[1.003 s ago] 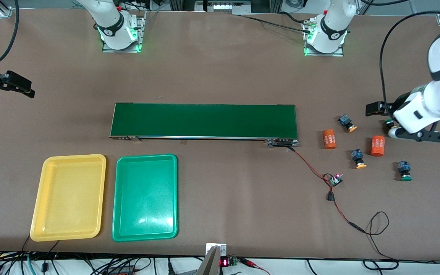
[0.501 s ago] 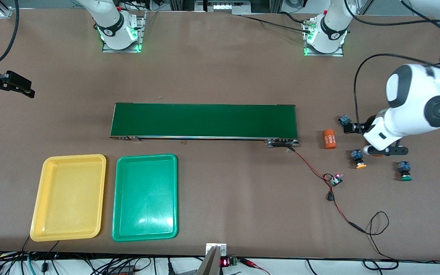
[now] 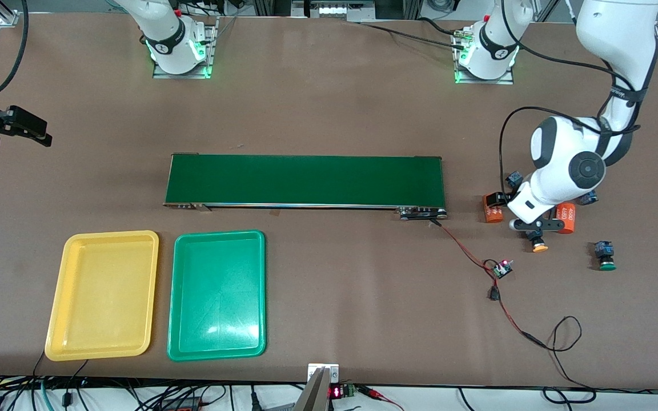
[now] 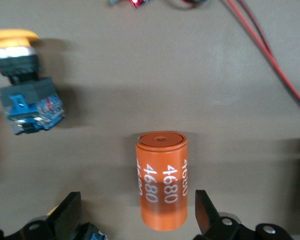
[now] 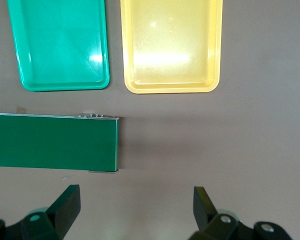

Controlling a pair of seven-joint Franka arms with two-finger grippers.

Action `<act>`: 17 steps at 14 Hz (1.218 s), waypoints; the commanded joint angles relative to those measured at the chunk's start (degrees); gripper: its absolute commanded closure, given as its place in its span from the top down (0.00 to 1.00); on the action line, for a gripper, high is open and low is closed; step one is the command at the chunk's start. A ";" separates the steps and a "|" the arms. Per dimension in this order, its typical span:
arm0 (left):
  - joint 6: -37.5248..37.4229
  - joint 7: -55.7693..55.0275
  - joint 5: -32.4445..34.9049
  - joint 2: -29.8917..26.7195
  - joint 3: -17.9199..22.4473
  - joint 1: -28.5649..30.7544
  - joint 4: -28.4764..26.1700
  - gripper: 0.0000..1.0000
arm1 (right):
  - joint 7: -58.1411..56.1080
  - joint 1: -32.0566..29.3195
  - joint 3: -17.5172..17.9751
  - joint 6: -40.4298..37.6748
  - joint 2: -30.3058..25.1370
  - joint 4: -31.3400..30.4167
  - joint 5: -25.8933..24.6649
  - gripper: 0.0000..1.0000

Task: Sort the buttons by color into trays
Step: 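Grasp the orange cylinder with the left gripper and carry it to the conveyor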

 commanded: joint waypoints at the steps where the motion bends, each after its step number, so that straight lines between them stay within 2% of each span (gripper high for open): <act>1: 1.79 -0.90 0.79 0.90 0.11 -1.18 -0.41 1.00 | -0.13 0.03 0.08 0.21 -0.96 -0.38 -0.11 1.00; 3: 4.17 -0.90 0.79 2.66 -0.07 -1.18 -0.41 0.97 | -0.13 0.03 0.08 0.21 -0.88 -0.38 -0.19 1.00; 4: 5.31 -0.81 0.79 3.19 -0.16 -1.27 -0.33 0.89 | -0.13 0.03 0.08 0.21 -0.96 -0.38 -0.19 1.00; 7: 5.23 0.06 0.79 3.54 -0.16 -1.18 -0.33 0.45 | -0.13 0.03 0.08 0.21 -0.88 -0.38 -0.11 1.00; 8: 4.88 0.06 0.79 3.37 -0.16 -1.27 -0.15 0.33 | -0.13 0.03 0.08 0.21 -0.88 -0.38 -0.19 1.00; 9: 4.62 0.06 0.79 3.02 -0.16 -1.27 0.11 0.25 | -0.13 0.03 0.08 0.21 -0.88 -0.38 -0.19 1.00; 11: 1.48 -0.11 0.79 0.75 -0.42 -1.53 1.33 0.23 | -0.13 0.03 0.08 0.30 -0.88 -0.38 -0.19 1.00; 14: -13.09 -2.74 0.44 -2.86 -4.36 -1.71 7.04 0.24 | -0.13 0.03 0.08 0.30 -0.96 -0.38 -0.19 1.00; 17: -17.88 -13.69 0.35 -4.01 -13.31 -1.71 10.22 0.24 | -0.13 0.03 0.08 0.30 -0.88 -0.38 -0.11 1.00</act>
